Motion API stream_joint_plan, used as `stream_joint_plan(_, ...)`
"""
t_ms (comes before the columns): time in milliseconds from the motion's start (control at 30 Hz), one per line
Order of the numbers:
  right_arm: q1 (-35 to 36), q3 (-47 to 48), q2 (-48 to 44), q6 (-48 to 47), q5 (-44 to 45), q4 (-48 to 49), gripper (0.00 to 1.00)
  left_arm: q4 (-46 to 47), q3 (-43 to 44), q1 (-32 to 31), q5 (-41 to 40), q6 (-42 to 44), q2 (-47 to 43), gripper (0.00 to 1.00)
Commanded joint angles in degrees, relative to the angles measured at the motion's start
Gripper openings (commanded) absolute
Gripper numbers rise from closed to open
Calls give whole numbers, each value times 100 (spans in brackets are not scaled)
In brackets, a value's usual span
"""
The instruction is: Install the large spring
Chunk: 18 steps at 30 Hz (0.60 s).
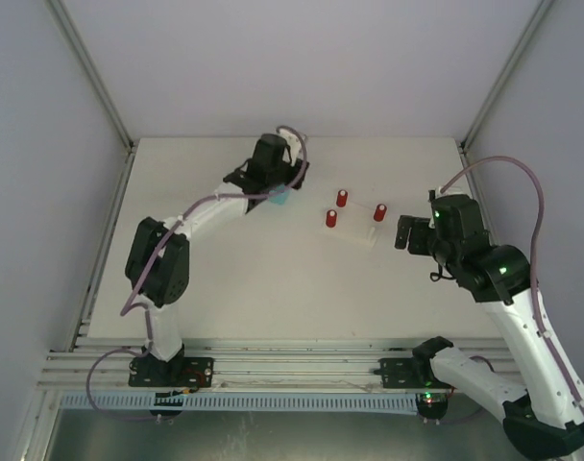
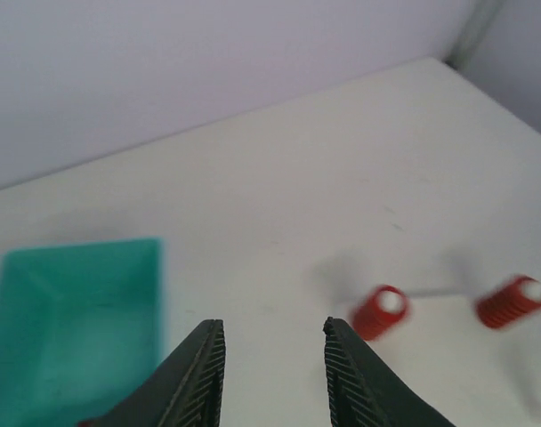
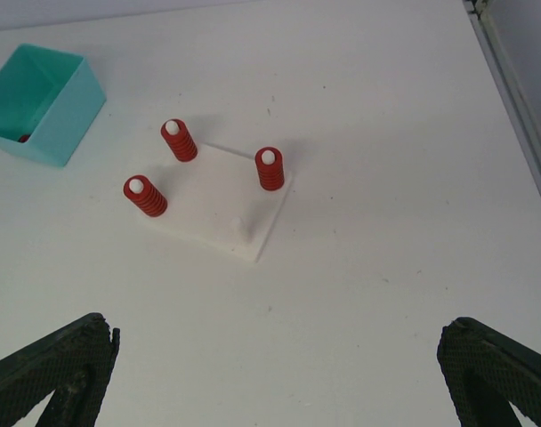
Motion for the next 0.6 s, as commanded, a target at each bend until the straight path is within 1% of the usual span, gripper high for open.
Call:
stream_joint_plan(0, -8, 32, 33, 198, -88, -271, 99, -1765, 1156, 676, 150, -339, 761, 35)
stream_joint_plan(67, -8, 109, 80, 174, -64, -322, 99, -2341, 2011, 881, 451, -309, 1213, 35)
stream_joint_plan(133, -8, 185, 94, 146, -48, -374, 99, -2899, 2766, 998, 510, -187, 1646, 35)
stream_joint_plan(233, -8, 315, 364, 118, -32, -439, 99, -3546, 3581, 1065, 513, 10, 2171, 36)
stream_joint_plan(267, -8, 353, 409, 108, -30, -453, 99, -3673, 3768, 1106, 634, 38, 2331, 36)
stream_joint_plan(333, -8, 462, 526, 94, -21, -479, 99, -3809, 4030, 1181, 790, 41, 2576, 36)
stream_joint_plan(433, -8, 574, 717, 74, -28, -479, 99, -3851, 4169, 1229, 898, 2, 2800, 36)
stream_joint_plan(500, -8, 637, 866, 64, -27, -465, 99, -3803, 4195, 1233, 888, 90, 2865, 36)
stream_joint_plan(567, -14, 684, 988, 67, -42, -441, 99, -3646, 4185, 1237, 892, 195, 2813, 38)
